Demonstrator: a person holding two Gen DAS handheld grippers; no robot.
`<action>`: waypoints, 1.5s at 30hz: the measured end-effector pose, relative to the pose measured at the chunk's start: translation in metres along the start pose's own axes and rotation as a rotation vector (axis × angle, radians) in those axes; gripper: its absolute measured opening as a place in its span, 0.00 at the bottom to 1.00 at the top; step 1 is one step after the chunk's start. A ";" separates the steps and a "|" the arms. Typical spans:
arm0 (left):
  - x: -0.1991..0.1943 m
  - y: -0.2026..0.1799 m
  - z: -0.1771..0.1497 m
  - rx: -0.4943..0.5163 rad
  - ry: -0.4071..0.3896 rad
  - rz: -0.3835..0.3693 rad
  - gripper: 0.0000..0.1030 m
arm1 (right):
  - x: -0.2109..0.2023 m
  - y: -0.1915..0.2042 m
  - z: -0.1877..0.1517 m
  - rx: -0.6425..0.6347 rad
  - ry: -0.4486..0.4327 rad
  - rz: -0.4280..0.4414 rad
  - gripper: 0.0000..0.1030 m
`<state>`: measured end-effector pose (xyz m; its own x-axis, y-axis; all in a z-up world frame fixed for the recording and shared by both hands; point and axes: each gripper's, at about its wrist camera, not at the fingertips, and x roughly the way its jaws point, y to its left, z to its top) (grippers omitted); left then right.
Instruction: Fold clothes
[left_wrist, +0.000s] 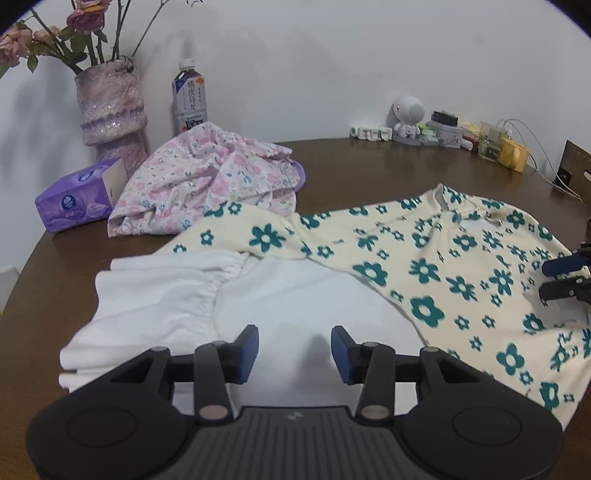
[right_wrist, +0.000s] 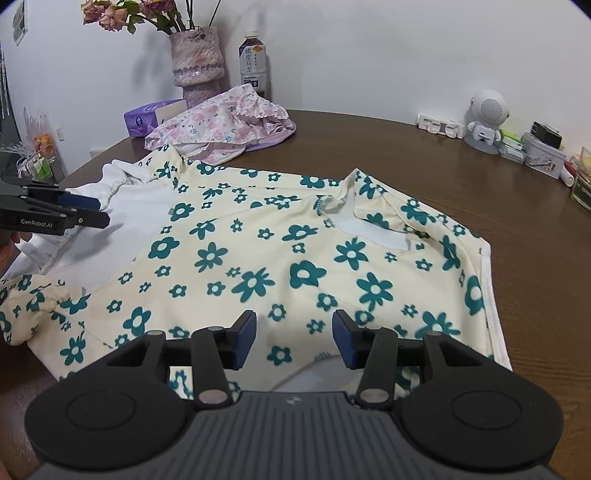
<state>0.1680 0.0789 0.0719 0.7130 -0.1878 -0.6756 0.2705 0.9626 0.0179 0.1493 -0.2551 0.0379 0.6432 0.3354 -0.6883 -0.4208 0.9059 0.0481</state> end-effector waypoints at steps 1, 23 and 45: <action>-0.001 0.000 -0.002 -0.002 0.005 0.002 0.41 | -0.001 -0.001 -0.002 0.005 0.000 0.001 0.45; -0.051 0.001 -0.038 -0.052 -0.033 -0.007 0.47 | -0.041 0.001 -0.024 0.008 -0.041 -0.029 0.46; -0.122 -0.057 -0.102 0.181 0.047 -0.097 0.61 | -0.088 0.012 -0.076 -0.505 0.019 -0.062 0.46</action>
<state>-0.0008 0.0667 0.0781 0.6482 -0.2641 -0.7142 0.4509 0.8889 0.0805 0.0389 -0.2939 0.0440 0.6668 0.2761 -0.6922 -0.6423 0.6840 -0.3459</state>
